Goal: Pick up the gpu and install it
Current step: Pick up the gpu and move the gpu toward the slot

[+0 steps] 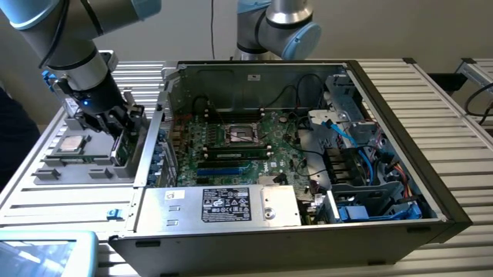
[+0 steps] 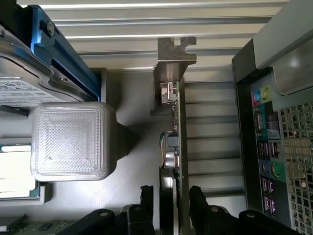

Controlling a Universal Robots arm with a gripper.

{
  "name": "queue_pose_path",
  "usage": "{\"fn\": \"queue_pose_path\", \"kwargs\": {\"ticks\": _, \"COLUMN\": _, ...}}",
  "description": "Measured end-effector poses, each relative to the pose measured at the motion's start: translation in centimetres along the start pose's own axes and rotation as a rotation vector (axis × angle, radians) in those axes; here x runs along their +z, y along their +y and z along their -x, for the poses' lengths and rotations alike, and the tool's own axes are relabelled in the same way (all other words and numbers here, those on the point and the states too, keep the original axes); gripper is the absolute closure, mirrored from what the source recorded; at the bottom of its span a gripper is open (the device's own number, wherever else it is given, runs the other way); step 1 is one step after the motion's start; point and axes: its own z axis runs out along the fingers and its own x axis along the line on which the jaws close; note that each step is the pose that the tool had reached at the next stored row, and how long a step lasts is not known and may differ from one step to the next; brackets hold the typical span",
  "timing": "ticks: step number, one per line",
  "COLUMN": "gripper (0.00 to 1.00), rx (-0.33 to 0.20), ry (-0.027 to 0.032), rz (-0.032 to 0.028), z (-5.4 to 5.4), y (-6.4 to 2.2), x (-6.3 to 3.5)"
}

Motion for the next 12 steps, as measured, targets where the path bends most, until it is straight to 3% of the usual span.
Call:
{"fn": "queue_pose_path", "kwargs": {"ticks": 1, "gripper": 0.65, "rx": 0.0, "ry": 0.0, "rz": 0.0, "z": 0.0, "y": 0.0, "x": 0.0}}
{"fn": "queue_pose_path", "kwargs": {"ticks": 2, "gripper": 0.65, "rx": 0.0, "ry": 0.0001, "rz": 0.0, "z": 0.0, "y": 0.0, "x": 0.0}}
{"fn": "queue_pose_path", "kwargs": {"ticks": 3, "gripper": 0.71, "rx": 0.0, "ry": 0.0002, "rz": 0.0, "z": -0.01, "y": 0.0, "x": 0.0}}
{"fn": "queue_pose_path", "kwargs": {"ticks": 10, "gripper": 0.72, "rx": 0.0, "ry": -0.0001, "rz": 0.0001, "z": -0.1, "y": 0.0, "x": -0.04}}
{"fn": "queue_pose_path", "kwargs": {"ticks": 12, "gripper": 0.72, "rx": 0.0, "ry": 0.0004, "rz": 0.002, "z": -0.11, "y": 0.03, "x": -0.43}}
